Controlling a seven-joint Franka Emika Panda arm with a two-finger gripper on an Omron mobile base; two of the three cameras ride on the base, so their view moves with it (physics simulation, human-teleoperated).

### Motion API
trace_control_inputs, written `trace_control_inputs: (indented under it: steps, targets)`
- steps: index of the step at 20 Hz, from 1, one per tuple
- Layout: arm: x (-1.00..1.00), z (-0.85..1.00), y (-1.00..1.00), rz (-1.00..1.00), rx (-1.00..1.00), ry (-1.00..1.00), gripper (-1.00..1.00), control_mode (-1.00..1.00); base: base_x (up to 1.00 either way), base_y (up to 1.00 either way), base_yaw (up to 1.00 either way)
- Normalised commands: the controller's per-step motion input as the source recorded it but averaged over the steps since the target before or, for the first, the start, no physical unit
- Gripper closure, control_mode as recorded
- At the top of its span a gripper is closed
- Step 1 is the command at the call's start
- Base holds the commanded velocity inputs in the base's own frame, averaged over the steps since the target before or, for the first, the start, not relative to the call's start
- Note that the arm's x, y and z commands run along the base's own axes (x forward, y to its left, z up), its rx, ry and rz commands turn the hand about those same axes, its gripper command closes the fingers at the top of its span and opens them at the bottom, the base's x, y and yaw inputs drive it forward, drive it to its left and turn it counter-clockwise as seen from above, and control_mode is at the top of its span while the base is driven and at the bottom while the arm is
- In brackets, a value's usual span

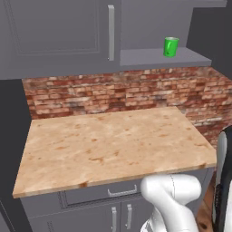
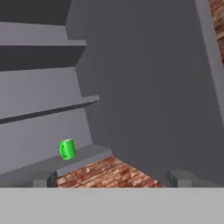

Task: Open the cabinet directly in front. Then move the beer and the mug to the dining counter with the jar on it.

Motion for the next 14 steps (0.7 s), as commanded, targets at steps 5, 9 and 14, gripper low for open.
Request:
trace_control_inputs:
  steps: [5,9,14]
  targets:
    - [0.73,-0.15,1.0,0.31,0.07,0.07,-1.0,-1.0,0.0,0.0,0.0]
    - [0.89,-0.12,1.0,0.2,0.0,0.0,-1.0,-1.0,0.0,0.0,0.0]
    - [0.96,-0.23,1.0,0.2,0.0,0.0,-1.0,-1.0,0.0,0.0,0.0]
